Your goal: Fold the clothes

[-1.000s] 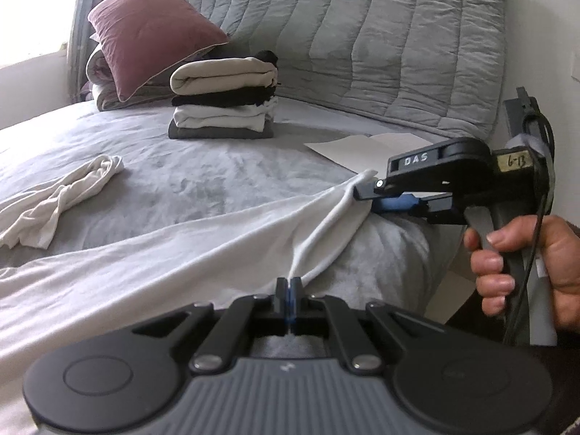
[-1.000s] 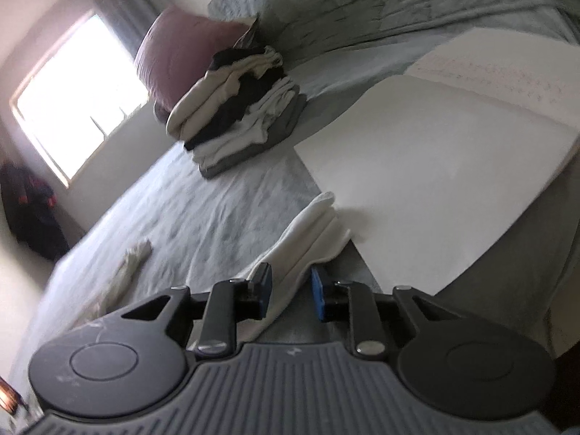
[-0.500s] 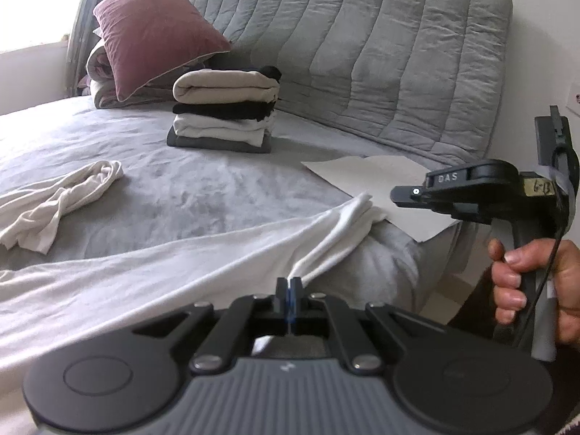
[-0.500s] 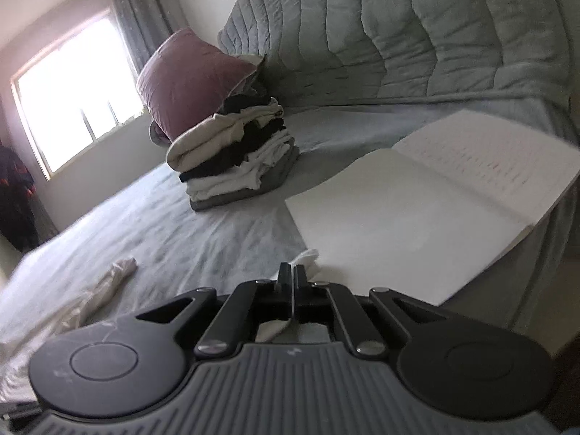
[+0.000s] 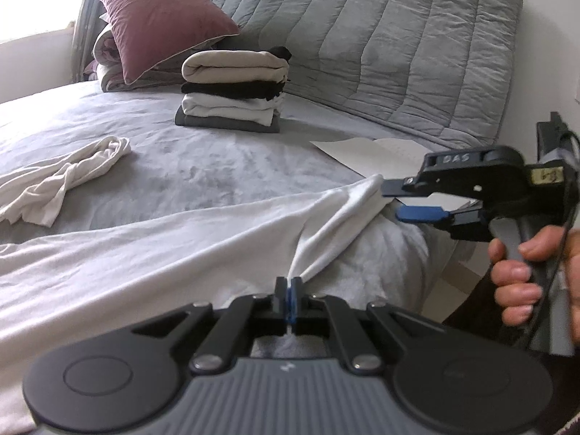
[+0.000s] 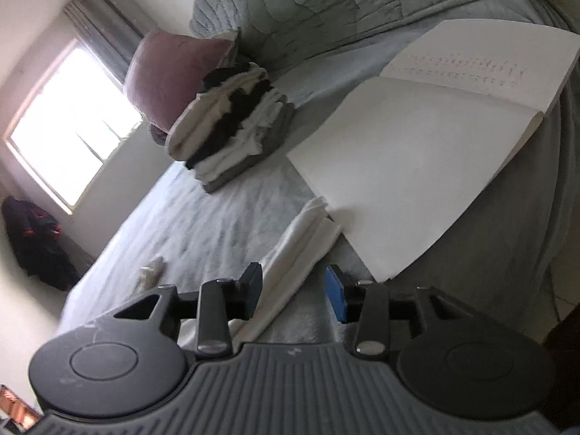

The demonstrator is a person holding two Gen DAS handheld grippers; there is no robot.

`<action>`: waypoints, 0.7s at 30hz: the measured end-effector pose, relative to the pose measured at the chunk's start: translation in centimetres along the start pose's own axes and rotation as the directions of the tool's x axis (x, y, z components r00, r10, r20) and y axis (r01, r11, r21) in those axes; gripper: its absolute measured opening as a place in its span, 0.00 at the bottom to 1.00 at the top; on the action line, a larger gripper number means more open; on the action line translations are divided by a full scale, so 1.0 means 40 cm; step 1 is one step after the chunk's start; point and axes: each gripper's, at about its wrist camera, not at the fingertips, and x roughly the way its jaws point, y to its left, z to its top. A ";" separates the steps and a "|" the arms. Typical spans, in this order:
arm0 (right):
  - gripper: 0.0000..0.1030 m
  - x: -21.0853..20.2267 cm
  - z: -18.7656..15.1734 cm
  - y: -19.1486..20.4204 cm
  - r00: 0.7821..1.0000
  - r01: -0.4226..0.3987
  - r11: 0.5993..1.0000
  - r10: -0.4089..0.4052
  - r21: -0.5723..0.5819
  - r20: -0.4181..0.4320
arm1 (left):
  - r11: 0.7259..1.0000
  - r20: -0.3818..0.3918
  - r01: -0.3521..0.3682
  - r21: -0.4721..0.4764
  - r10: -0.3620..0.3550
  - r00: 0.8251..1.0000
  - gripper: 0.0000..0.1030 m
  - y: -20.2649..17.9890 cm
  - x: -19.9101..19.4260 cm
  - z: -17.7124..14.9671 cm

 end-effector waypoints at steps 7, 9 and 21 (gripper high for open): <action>0.13 0.052 -0.012 0.012 0.995 0.080 0.995 -0.076 -0.057 0.057 | 1.000 -0.005 0.008 -0.020 -0.008 1.000 0.01 0.008 0.009 0.002; 0.03 0.050 -0.013 0.019 0.994 0.091 0.992 -0.086 -0.083 0.067 | 1.000 -0.001 0.010 -0.018 -0.010 1.000 0.01 0.009 0.006 0.004; 0.03 -0.068 -0.019 0.073 0.973 0.183 0.932 -0.126 -0.312 0.196 | 0.997 -0.001 0.080 -0.007 -0.080 0.997 0.01 0.012 -0.018 0.015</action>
